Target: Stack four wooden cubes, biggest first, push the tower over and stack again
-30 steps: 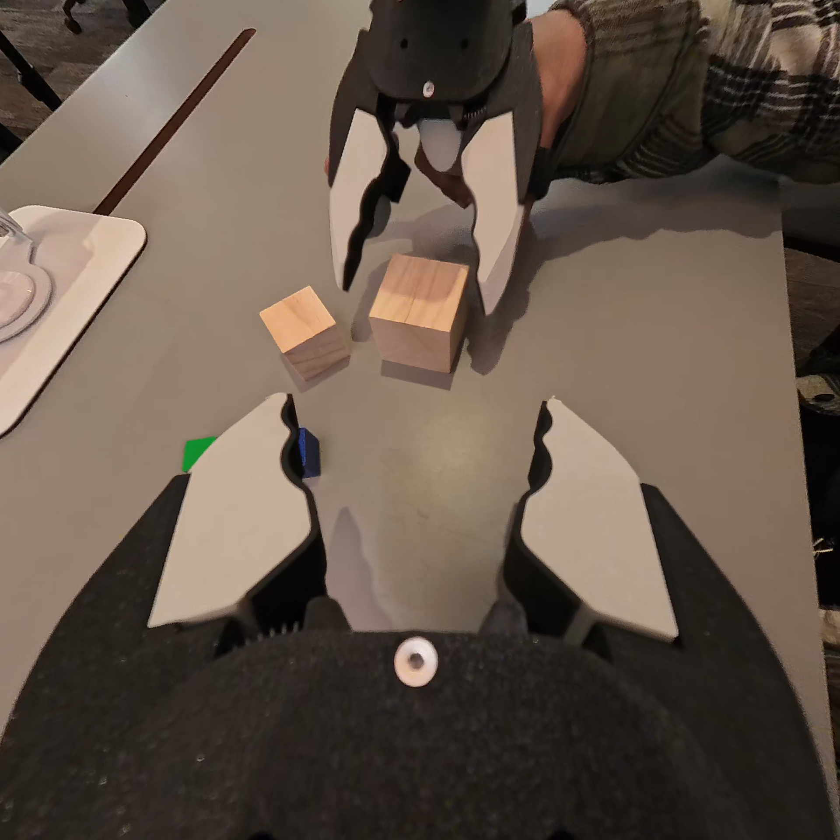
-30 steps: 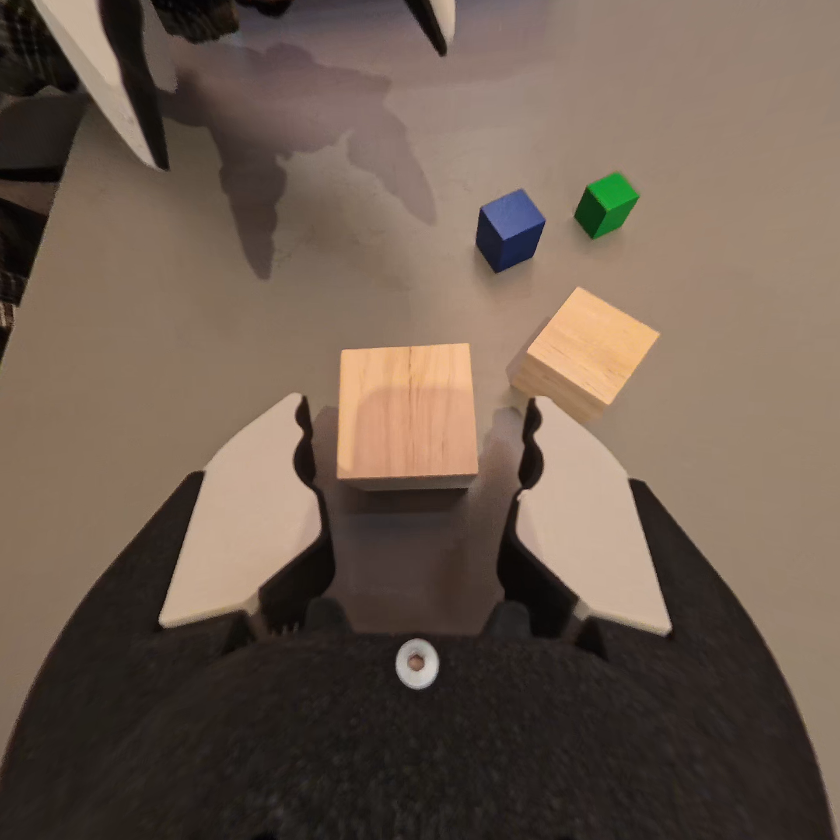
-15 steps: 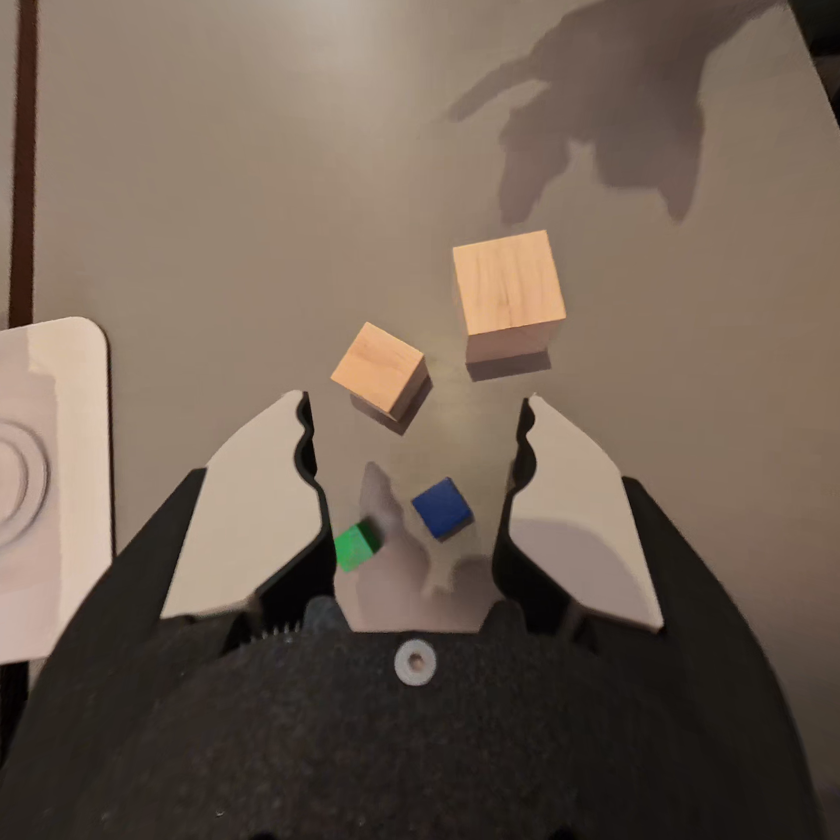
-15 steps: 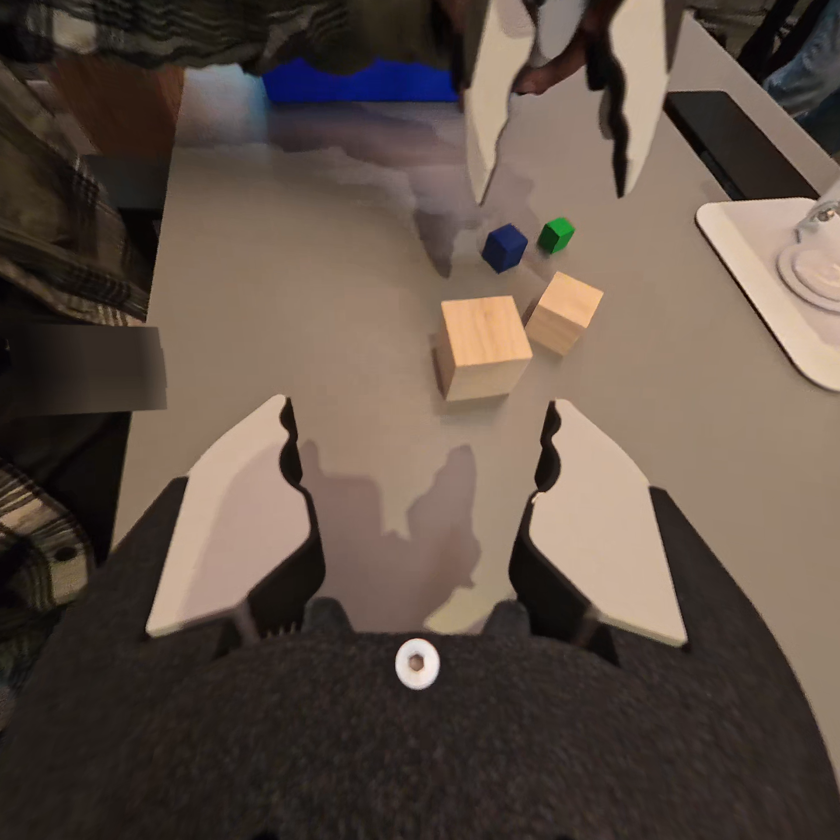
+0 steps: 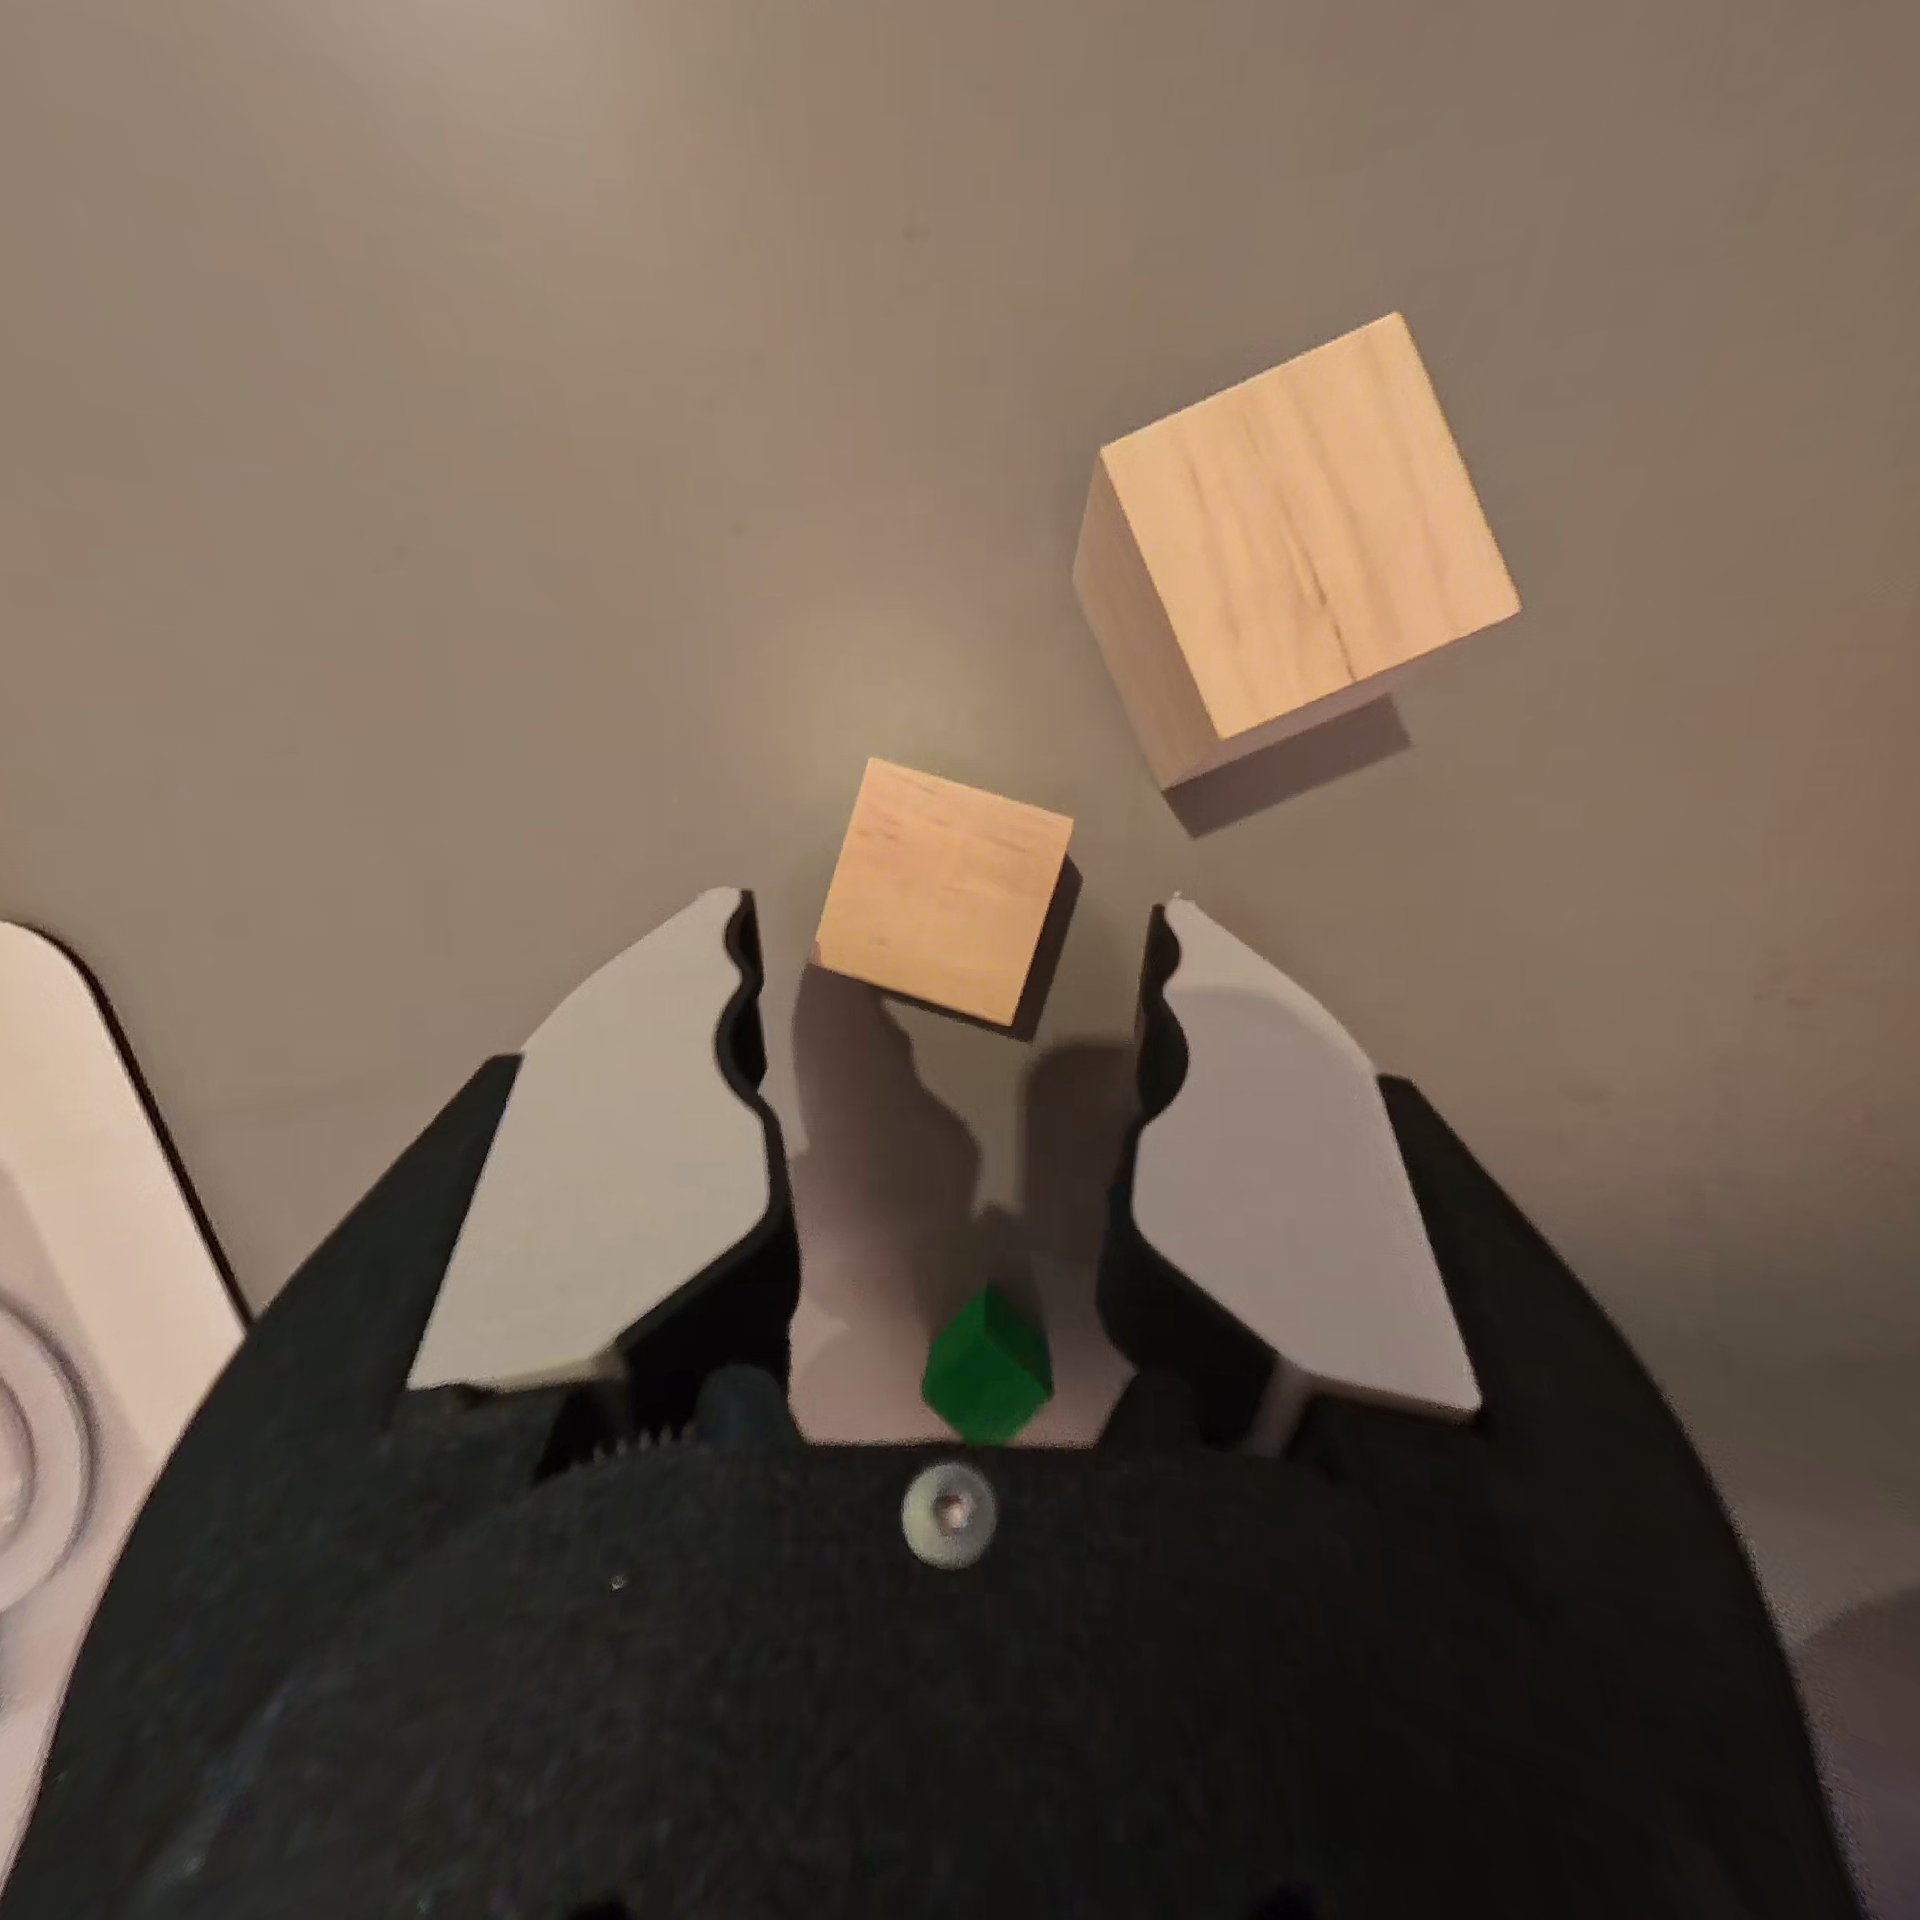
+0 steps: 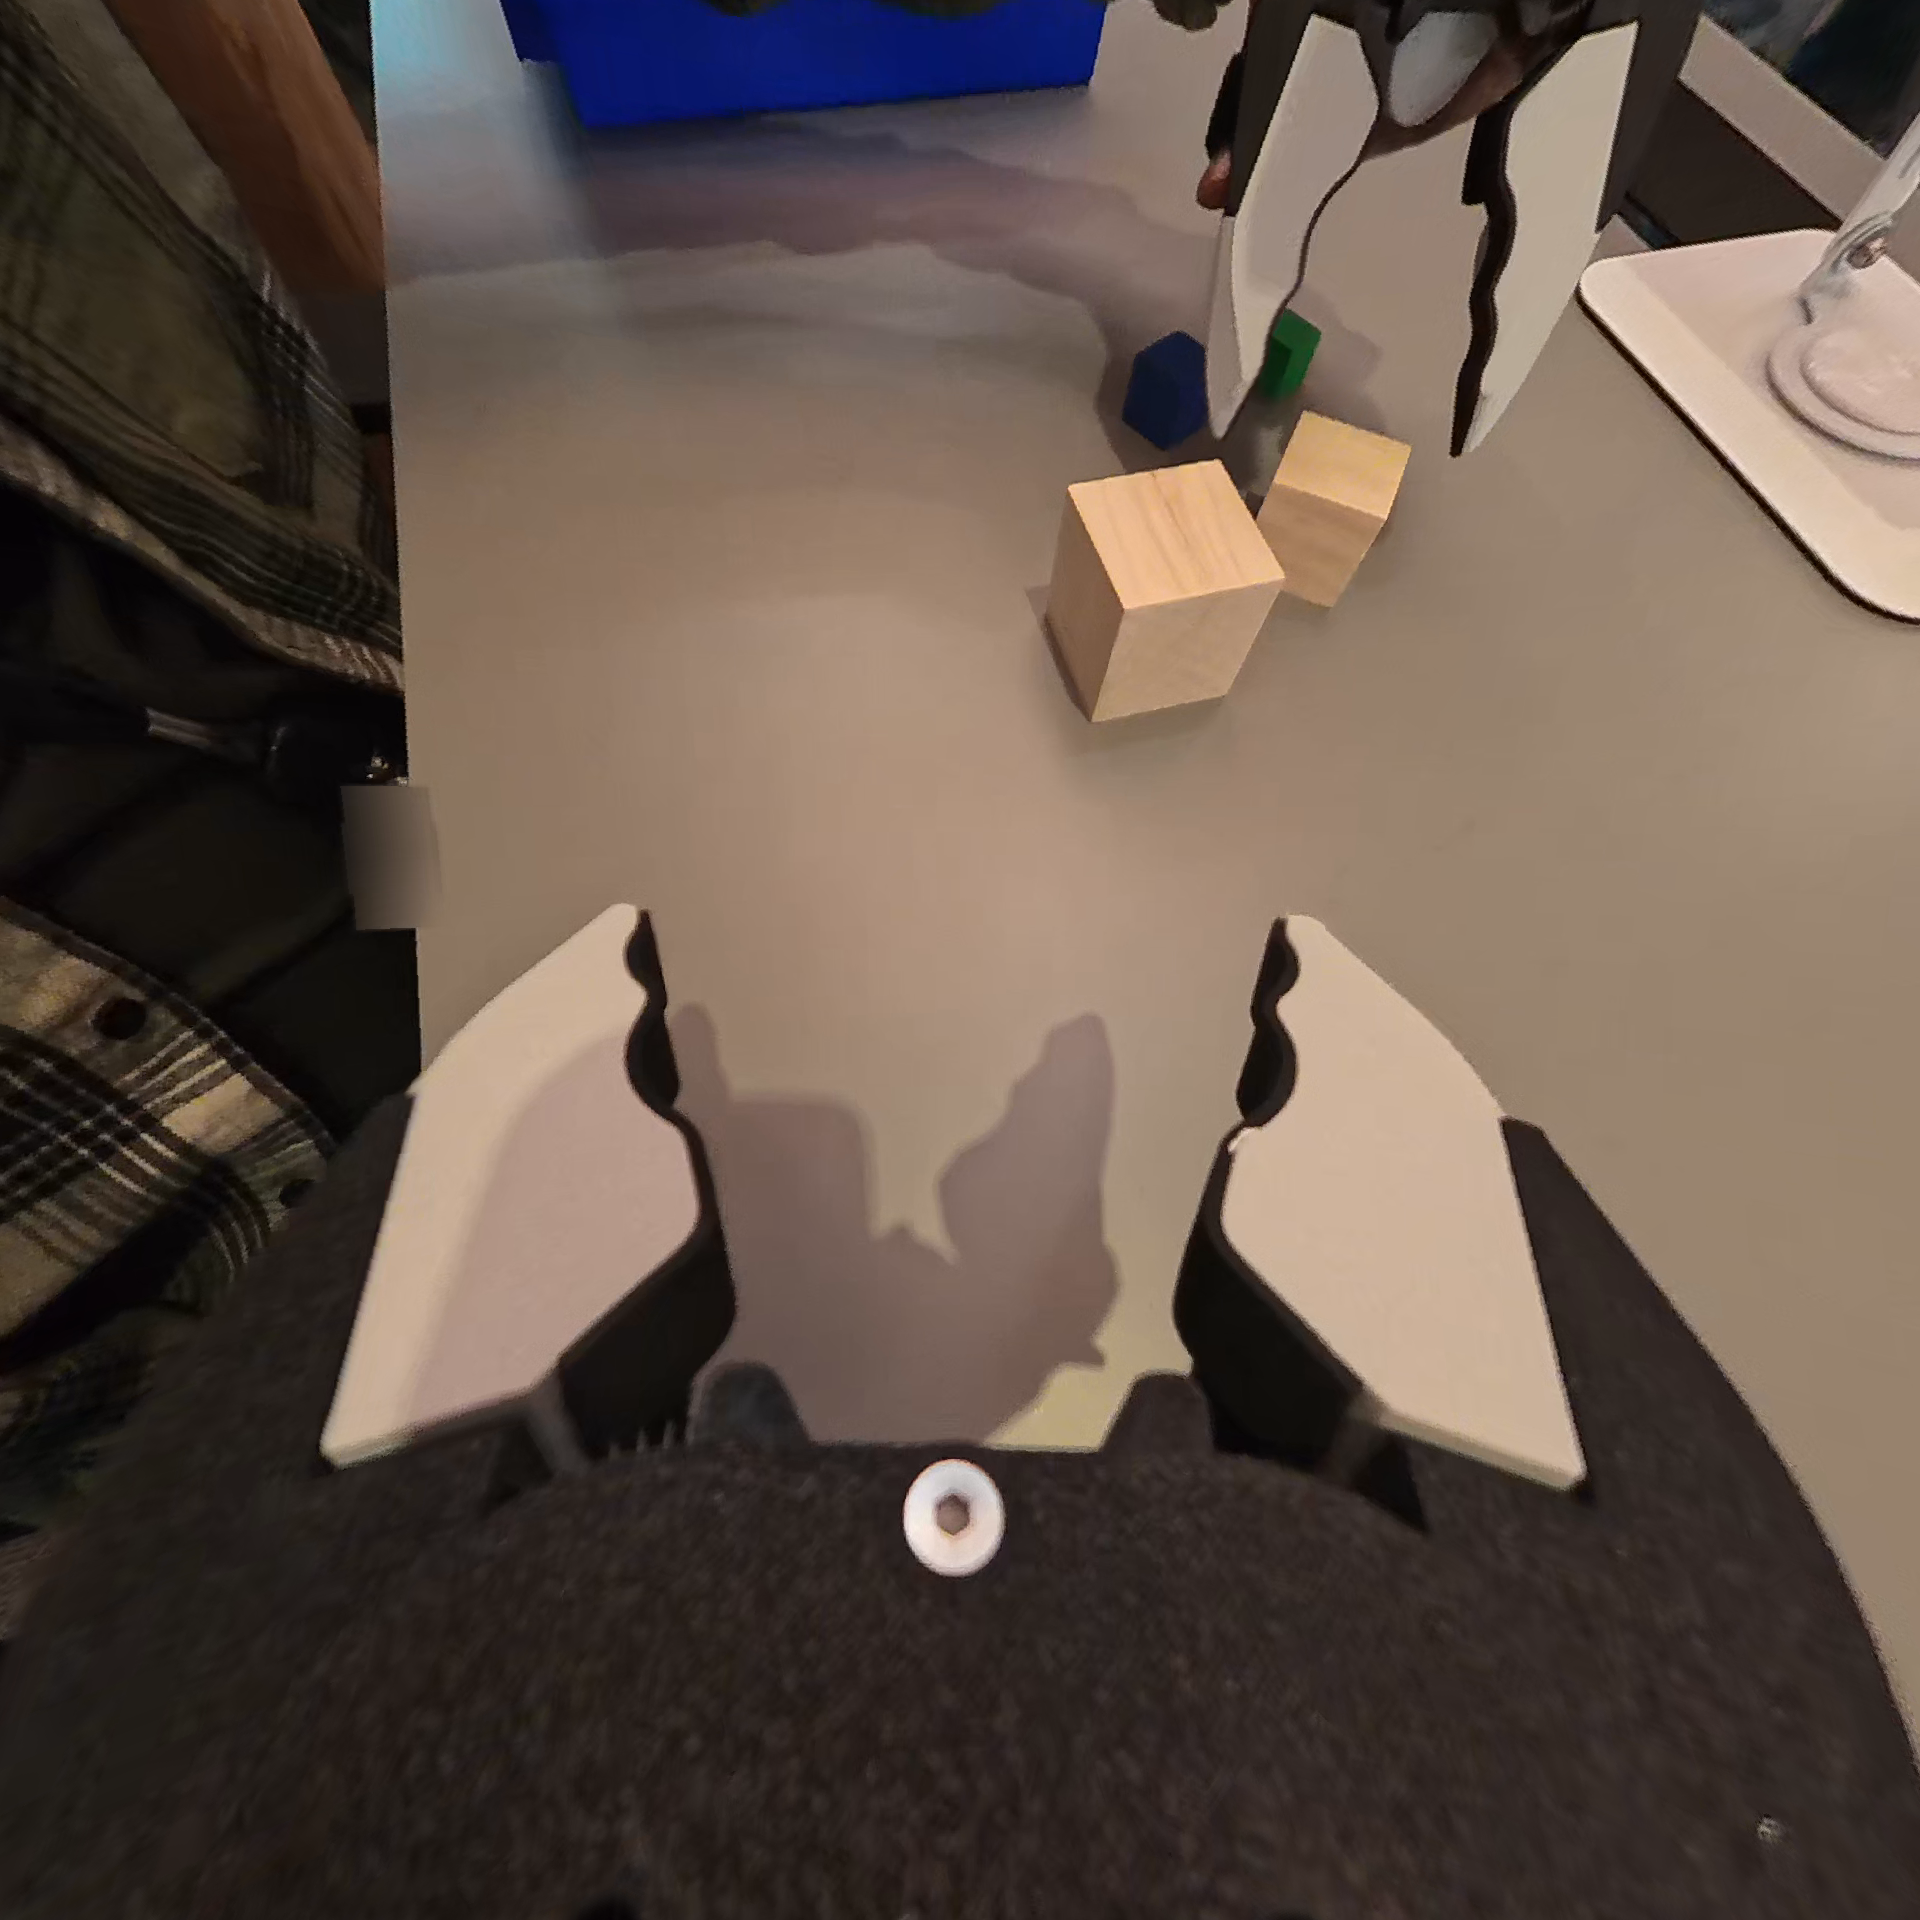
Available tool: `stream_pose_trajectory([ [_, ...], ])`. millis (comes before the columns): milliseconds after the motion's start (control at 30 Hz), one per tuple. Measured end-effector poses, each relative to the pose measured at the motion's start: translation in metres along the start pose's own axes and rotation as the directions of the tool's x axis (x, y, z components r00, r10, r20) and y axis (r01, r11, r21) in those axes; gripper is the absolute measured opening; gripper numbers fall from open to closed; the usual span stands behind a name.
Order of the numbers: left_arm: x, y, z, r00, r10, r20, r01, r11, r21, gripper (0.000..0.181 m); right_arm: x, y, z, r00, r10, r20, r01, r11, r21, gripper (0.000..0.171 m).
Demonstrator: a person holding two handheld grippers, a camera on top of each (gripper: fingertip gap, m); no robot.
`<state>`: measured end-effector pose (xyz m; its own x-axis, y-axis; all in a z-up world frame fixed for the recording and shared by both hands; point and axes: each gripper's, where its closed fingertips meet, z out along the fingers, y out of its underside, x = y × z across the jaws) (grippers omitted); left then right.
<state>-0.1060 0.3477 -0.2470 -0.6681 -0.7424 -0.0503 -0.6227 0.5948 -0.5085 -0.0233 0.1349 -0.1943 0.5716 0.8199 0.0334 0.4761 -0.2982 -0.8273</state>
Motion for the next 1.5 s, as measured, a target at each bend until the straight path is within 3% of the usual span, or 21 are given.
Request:
stream_pose_trajectory([
  [33, 0.000, -0.001, 0.001, 1.000, 0.007, 0.002, -0.007, 1.000, 0.009, 0.066, 0.001, 0.001, 0.001, 1.000, 0.000, 0.001, 0.000, 1.000, -0.001, 0.107],
  [200, -0.004, 0.003, 0.012, 1.000, -0.003, 0.021, 0.003, 1.000, 0.010, 0.063, 0.002, -0.001, 0.006, 1.000, -0.006, 0.007, 0.006, 1.000, 0.010, 0.108],
  [333, -0.002, 0.005, 0.015, 0.999, -0.035, 0.016, 0.034, 0.999, 0.013, 0.047, 0.003, -0.004, 0.006, 1.000, -0.004, 0.001, 0.004, 1.000, 0.029, 0.107],
  [500, -0.005, 0.004, 0.004, 0.980, -0.182, 0.079, 0.175, 0.981, 0.085, 0.046, 0.004, -0.010, 0.006, 1.000, 0.002, -0.011, -0.001, 0.998, 0.062, 0.105],
  [767, -0.001, -0.028, -0.060, 0.832, -0.487, 0.266, 0.398, 0.857, 0.326, 0.046, 0.005, -0.013, 0.009, 1.000, 0.017, -0.026, -0.015, 0.996, 0.082, 0.105],
  [933, 0.025, -0.054, -0.062, 0.777, -0.567, 0.273, 0.462, 0.809, 0.362, 0.046, 0.006, -0.013, 0.014, 1.000, 0.022, -0.021, -0.021, 0.996, 0.088, 0.104],
  [1500, 0.046, -0.069, -0.005, 0.828, -0.511, 0.230, 0.481, 0.859, 0.177, 0.046, -0.001, -0.006, 0.018, 0.999, 0.037, -0.001, -0.037, 0.997, 0.069, 0.104],
])
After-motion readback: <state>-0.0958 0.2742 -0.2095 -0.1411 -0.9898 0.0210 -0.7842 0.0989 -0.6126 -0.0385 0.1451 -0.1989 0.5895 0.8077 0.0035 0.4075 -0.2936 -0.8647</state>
